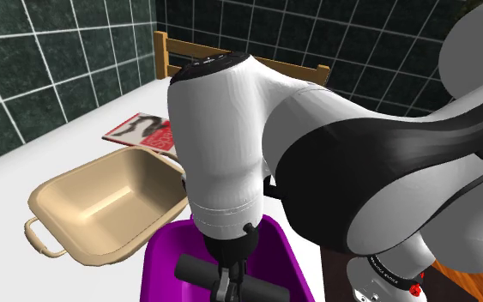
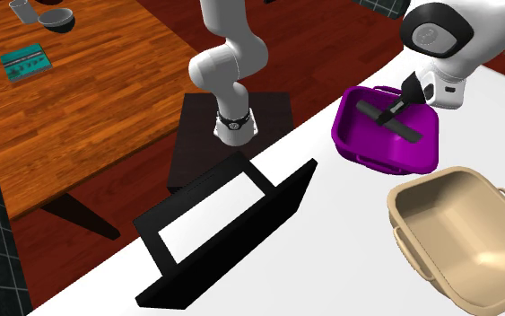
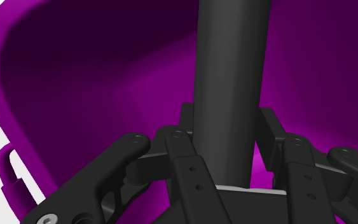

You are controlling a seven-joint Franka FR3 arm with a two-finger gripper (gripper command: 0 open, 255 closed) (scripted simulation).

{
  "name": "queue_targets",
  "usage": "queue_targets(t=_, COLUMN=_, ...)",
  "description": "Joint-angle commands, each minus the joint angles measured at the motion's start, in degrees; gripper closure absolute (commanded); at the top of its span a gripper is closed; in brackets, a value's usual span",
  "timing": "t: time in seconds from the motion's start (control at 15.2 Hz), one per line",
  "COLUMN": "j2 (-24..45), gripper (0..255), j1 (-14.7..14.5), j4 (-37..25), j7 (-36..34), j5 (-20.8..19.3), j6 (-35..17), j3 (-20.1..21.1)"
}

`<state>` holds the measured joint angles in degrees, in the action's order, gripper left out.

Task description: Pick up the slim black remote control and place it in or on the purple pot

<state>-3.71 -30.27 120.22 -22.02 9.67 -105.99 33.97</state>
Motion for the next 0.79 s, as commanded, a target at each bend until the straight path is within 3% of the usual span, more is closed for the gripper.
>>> queue_targets(t=0.0, j2=0.07, gripper=255, j1=0.01, j4=0.19, j7=0.03, j5=-0.04, j6=-0.29, j3=0.0)
queue_targets(t=0.33, j2=0.07, gripper=255, j1=0.01, j4=0.19, j7=0.03, j5=-0.04, j6=-0.29, j3=0.0)
queue_targets(t=0.4, j2=0.07, gripper=0, j1=0.01, j4=0.19, j7=0.03, j5=-0.04, j6=-0.29, j3=0.0)
queue_targets(t=0.73, j2=0.07, gripper=0, j1=0.01, j4=0.19, j7=0.03, j5=-0.04, j6=-0.29, j3=0.0)
